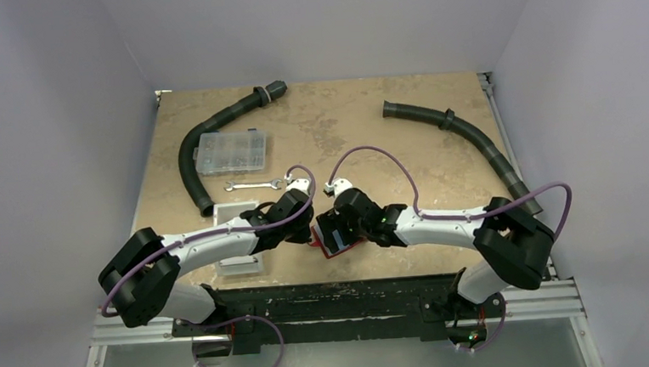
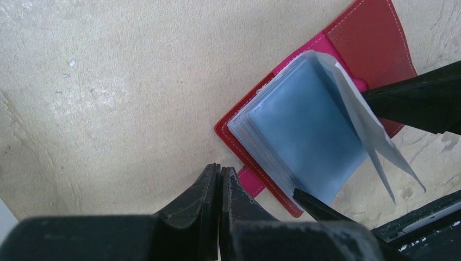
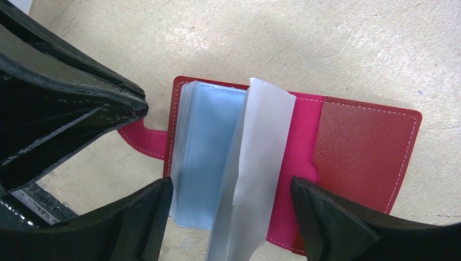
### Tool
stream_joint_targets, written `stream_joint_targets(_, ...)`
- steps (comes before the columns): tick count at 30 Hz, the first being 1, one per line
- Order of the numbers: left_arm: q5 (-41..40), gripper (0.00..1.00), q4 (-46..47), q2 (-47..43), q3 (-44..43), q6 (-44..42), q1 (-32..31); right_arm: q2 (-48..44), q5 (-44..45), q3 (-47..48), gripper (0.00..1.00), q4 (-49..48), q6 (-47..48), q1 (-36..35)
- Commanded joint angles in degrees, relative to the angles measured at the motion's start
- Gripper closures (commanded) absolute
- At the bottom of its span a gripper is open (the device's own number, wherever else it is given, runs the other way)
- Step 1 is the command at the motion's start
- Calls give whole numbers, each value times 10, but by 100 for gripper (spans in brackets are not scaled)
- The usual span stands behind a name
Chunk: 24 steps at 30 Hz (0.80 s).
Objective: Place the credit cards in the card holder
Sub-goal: Open the card holder at the center of the board.
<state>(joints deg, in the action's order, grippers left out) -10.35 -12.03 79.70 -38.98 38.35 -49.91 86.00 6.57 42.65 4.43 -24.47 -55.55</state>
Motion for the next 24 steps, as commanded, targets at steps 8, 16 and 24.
stream_joint_targets(8,-14,100,5,-21,6,6,0,4,44,-21,22,-21,-41,-3)
stream_joint_targets(16,-20,100,0,-23,9,5,0,-32,-11,-56,59,-66,-72,-1)
stream_joint_targets(24,14,97,-14,-40,-35,-14,0,-62,-104,-107,73,-132,-101,49)
